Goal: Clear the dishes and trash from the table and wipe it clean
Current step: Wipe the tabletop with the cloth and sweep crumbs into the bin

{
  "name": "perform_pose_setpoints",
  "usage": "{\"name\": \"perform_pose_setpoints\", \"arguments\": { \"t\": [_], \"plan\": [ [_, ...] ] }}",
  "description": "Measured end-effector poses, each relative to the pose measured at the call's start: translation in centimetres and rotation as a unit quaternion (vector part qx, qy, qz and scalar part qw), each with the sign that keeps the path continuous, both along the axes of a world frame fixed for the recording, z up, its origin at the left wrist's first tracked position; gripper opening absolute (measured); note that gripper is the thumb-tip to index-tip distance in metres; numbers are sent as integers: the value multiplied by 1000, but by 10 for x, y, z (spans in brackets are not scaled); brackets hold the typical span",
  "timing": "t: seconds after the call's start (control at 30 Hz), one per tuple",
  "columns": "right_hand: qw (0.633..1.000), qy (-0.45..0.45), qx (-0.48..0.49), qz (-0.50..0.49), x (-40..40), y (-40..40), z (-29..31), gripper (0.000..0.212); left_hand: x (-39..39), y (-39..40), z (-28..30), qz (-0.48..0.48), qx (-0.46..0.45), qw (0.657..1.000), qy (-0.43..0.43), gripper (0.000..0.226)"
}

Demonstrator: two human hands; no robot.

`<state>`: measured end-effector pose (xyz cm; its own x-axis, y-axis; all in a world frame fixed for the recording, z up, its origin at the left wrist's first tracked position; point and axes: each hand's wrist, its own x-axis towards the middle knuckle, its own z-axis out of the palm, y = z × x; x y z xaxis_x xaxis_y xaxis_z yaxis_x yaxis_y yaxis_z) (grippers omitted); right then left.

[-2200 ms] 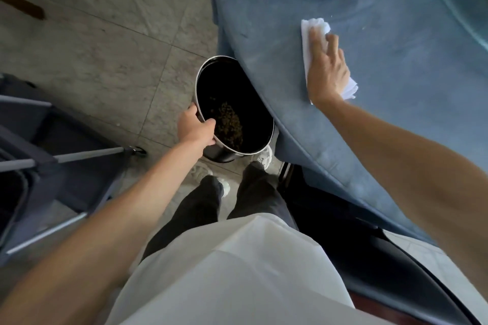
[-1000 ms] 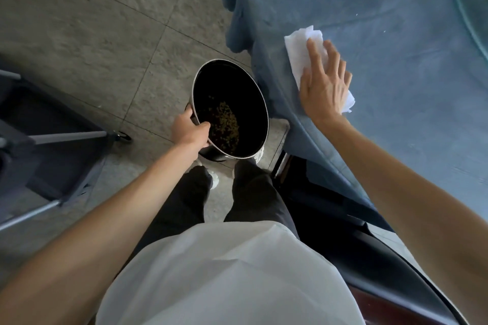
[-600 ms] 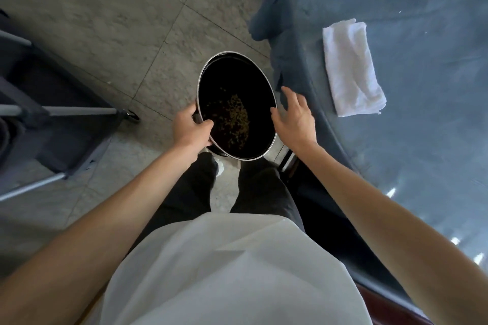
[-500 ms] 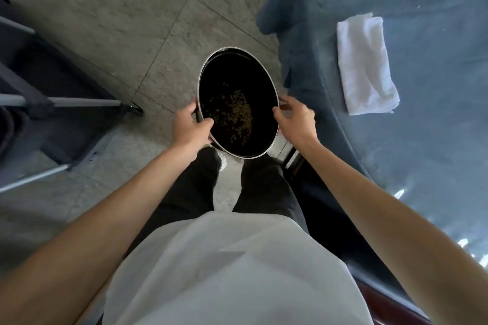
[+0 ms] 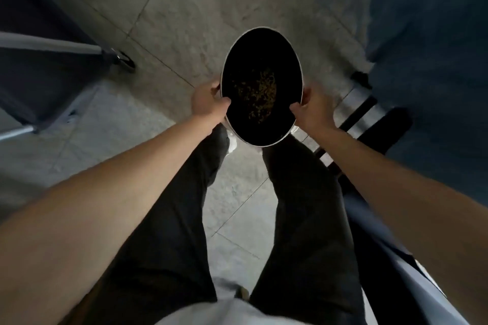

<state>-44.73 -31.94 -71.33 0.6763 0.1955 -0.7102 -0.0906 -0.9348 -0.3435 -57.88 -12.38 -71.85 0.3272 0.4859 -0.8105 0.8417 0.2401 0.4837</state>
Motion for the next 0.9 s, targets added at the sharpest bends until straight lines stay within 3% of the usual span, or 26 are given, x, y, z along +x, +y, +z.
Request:
{"name": "perform_pose_setpoints", "arguments": {
  "t": [0.1, 0.2, 0.4, 0.73, 0.9],
  "plan": [
    [999, 16, -20, -33, -1, 1, -64, 26, 4, 0, -64, -26, 20, 999, -4, 41],
    [998, 16, -32, -52, -6, 4, -114, 24, 2, -2, -114, -14, 8, 1000, 0, 53],
    [999, 1, -24, -46, -13, 13, -179, 18, -15, -2, -174, 42, -34, 998, -25, 61],
    [1000, -12, -4, -14, -21, 1, -211, 20, -33, -7, -206, 58, -64, 995, -52, 72],
    [999, 14, 16, -32, -16, -2, -178, 40, -26, 1, -180, -22, -53, 997, -44, 73]
  ]
}}
